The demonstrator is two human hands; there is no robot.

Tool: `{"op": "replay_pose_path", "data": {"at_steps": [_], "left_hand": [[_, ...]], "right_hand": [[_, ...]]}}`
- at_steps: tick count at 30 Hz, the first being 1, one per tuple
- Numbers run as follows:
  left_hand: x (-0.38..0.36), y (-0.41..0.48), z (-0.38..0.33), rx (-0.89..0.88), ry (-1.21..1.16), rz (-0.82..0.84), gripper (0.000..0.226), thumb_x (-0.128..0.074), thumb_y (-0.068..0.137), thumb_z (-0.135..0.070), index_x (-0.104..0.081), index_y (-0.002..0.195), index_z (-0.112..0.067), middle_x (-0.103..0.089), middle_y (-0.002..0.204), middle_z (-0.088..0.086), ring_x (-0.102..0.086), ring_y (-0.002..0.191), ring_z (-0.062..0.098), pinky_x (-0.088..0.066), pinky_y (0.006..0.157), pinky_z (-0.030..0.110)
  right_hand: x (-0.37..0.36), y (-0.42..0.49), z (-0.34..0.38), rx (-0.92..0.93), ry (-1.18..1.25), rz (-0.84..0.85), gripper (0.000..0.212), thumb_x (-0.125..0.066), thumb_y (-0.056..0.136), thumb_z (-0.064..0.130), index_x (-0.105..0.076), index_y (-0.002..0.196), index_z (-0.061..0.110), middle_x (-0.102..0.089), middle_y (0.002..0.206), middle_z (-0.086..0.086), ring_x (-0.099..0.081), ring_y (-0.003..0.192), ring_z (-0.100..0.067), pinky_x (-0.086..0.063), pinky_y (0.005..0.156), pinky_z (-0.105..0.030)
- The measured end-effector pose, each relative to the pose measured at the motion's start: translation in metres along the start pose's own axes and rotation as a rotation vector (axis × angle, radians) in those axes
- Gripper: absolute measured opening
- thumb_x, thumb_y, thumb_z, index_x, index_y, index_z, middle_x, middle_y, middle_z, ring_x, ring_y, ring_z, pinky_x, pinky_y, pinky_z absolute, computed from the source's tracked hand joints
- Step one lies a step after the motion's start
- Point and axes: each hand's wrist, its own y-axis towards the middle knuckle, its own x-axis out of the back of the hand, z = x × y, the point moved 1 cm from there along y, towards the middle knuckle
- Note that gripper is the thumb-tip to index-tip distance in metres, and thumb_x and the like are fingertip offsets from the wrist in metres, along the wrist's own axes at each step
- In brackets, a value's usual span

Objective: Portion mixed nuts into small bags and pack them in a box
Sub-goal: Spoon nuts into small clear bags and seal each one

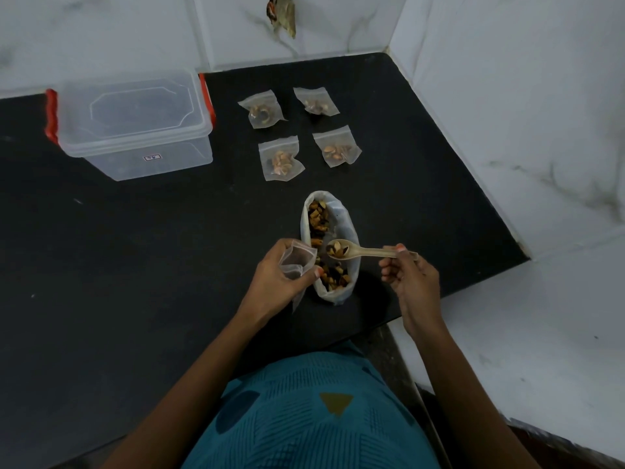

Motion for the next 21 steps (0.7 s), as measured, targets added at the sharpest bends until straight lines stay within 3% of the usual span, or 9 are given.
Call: {"op": "replay_pose_path", "data": {"at_steps": [6,12,18,21], "left_hand": [[0.001,0.001,-0.005,-0.039,0.052,-0.062,0.043,-0.075,0.073,-0.009,-0.047,0.103,-0.024,-0.054,0.099,-0.015,-0.055,0.094,-0.004,-0.047,0.072,0.008],[-0.004,0.006,-0.008,-0.095,0.109,-0.106,0.048,-0.076,0.071,-0.011,-0.048,0.109,-0.019,-0.055,0.112,0.001,-0.054,0.104,0.009,-0.050,0.083,0.025],[-0.006,0.007,-0.007,-0.120,0.115,-0.139,0.047,-0.077,0.069,-0.013,-0.049,0.105,-0.025,-0.058,0.108,0.000,-0.055,0.105,0.014,-0.051,0.086,0.034],[-0.008,0.006,-0.011,-0.129,0.100,-0.147,0.044,-0.077,0.070,-0.013,-0.050,0.104,-0.021,-0.060,0.103,-0.001,-0.057,0.101,0.013,-0.052,0.084,0.031]], "right_hand": [[0.000,-0.012,0.026,-0.030,0.106,0.046,0.024,-0.044,0.095,0.017,-0.065,0.086,0.011,-0.062,0.063,0.002,-0.056,0.061,-0.005,-0.048,0.058,-0.016],[-0.013,-0.030,0.048,0.053,0.024,0.155,0.024,-0.045,0.094,0.018,-0.066,0.085,0.011,-0.062,0.060,0.003,-0.056,0.057,-0.004,-0.048,0.054,-0.015],[-0.033,-0.038,0.046,0.326,-0.284,0.189,0.020,-0.048,0.093,0.015,-0.064,0.083,0.009,-0.064,0.060,0.003,-0.058,0.056,-0.004,-0.047,0.054,-0.015],[-0.043,-0.042,0.042,0.513,-0.437,0.272,0.015,-0.050,0.092,0.011,-0.063,0.085,0.013,-0.061,0.062,0.008,-0.059,0.059,0.002,-0.046,0.057,-0.010]]}}
